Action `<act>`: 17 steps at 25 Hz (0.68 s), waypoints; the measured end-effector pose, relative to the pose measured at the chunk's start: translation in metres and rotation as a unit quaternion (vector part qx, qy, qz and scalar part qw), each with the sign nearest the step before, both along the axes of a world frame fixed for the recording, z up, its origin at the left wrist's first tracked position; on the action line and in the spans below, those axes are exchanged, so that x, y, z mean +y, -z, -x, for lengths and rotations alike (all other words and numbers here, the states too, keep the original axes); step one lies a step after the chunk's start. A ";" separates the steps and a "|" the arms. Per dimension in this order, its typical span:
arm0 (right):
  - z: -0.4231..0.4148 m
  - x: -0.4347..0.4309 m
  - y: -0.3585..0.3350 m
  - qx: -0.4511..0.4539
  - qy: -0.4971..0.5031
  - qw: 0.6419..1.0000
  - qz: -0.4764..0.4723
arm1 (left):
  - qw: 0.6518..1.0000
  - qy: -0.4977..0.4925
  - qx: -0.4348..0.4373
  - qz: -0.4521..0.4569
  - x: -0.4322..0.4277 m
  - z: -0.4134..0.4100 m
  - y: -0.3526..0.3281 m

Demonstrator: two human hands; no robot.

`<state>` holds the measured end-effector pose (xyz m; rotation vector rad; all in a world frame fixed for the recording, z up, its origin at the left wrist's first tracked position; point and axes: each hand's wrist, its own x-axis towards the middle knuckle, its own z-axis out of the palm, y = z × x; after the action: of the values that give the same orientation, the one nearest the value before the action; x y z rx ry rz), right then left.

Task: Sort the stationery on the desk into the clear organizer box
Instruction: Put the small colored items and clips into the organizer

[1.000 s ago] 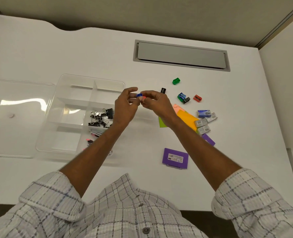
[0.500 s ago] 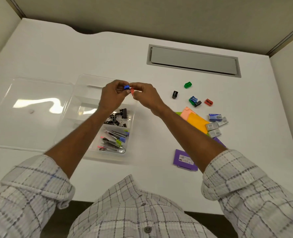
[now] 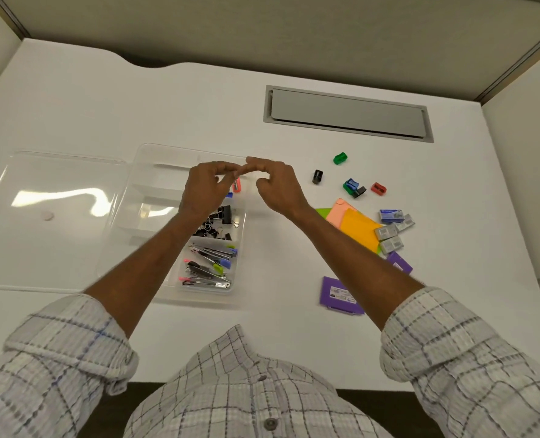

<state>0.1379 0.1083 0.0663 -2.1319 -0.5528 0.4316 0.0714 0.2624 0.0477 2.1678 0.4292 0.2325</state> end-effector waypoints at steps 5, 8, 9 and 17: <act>0.001 -0.037 0.011 -0.075 0.015 0.996 0.044 | 0.998 0.041 -0.036 -0.003 -0.027 -0.012 0.003; -0.006 -0.069 0.021 -0.099 0.057 0.992 0.050 | 0.995 0.081 -0.046 -0.021 -0.047 -0.023 0.006; -0.010 -0.081 0.025 -0.105 0.074 0.990 0.053 | 0.994 0.091 -0.047 -0.024 -0.054 -0.027 0.007; -0.044 -0.169 0.048 -0.104 0.136 0.975 0.142 | 0.990 0.141 -0.003 -0.030 -0.113 -0.068 0.022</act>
<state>0.1820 -0.0605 0.0187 -2.5051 -0.3202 0.1394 0.1395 0.1492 0.0259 2.2551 0.1084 0.0957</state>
